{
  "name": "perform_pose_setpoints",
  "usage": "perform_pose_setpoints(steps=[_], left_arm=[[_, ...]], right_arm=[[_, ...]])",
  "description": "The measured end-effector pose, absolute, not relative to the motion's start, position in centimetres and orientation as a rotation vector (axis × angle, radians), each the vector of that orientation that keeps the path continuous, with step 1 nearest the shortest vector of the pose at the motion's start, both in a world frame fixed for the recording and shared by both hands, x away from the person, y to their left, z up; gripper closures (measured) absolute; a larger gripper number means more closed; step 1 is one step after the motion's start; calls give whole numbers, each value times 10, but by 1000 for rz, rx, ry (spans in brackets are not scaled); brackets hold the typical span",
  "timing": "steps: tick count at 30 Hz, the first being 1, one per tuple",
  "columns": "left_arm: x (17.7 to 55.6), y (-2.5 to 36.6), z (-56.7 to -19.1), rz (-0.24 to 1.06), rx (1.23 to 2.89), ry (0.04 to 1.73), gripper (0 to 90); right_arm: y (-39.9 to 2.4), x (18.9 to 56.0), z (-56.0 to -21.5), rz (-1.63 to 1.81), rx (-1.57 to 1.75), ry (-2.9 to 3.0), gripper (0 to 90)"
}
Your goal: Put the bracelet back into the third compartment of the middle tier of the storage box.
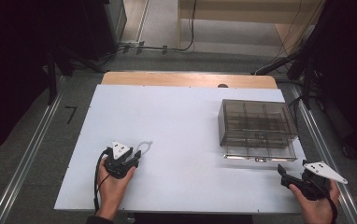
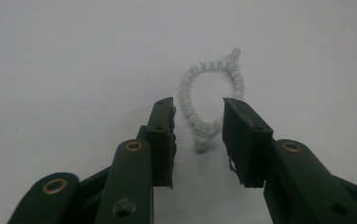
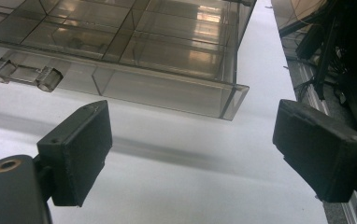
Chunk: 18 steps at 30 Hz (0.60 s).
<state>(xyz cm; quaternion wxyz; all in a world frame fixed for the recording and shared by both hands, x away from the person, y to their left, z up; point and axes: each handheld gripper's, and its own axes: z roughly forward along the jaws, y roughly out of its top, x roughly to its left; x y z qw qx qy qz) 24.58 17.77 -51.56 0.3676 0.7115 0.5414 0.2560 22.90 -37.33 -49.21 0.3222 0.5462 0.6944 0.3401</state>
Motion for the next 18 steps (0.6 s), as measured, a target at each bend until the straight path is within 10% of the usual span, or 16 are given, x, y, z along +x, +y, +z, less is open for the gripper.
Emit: perform_pose_setpoints(steps=[18], left_arm=[[247,177,-516,649,1839,1382,812]], right_arm=[[-375,229,-492,891,1435,1821,103]])
